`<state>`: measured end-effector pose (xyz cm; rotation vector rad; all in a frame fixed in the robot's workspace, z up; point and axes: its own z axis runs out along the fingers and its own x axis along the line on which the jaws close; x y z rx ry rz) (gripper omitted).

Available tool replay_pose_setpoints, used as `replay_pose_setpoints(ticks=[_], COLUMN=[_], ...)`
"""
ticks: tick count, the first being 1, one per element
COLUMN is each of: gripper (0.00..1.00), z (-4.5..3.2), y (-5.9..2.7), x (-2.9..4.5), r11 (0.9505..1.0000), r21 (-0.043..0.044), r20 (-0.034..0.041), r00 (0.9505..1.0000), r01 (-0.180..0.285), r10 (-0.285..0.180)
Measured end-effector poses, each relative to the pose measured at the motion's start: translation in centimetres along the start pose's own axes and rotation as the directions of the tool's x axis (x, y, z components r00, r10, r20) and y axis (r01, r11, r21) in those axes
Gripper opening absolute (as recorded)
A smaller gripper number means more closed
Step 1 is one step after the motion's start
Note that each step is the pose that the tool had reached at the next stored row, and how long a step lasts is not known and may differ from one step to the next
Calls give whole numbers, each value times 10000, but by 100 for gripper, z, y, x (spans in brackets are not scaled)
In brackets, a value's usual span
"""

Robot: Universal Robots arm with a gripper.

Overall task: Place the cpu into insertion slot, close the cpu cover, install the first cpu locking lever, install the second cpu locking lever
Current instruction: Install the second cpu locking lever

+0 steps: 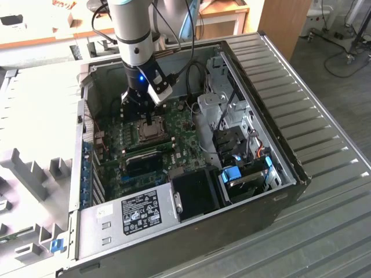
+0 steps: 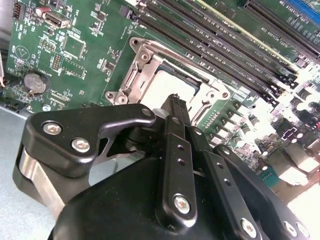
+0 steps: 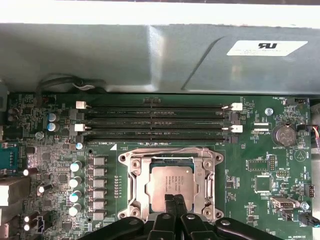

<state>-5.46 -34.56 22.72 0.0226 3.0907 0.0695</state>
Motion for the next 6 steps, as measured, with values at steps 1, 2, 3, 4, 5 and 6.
replay_pose_setpoints(ticks=[1, 2, 3, 4, 5, 6], gripper=[11, 11, 11, 11, 11, 11], z=[0, 0, 0, 0, 0, 0], y=[0, 0, 3, 6, 6, 6], x=[0, 0, 0, 0, 0, 0], r11=[10000, 10000, 10000, 10000, 10000, 10000], r21=[0, 0, 0, 0, 0, 0], r20=[0, 0, 0, 0, 0, 0], r00=[10000, 10000, 10000, 10000, 10000, 10000], r01=[0, 0, -1, 0, -1, -1], r10=[0, 0, 1, 0, 1, 1])
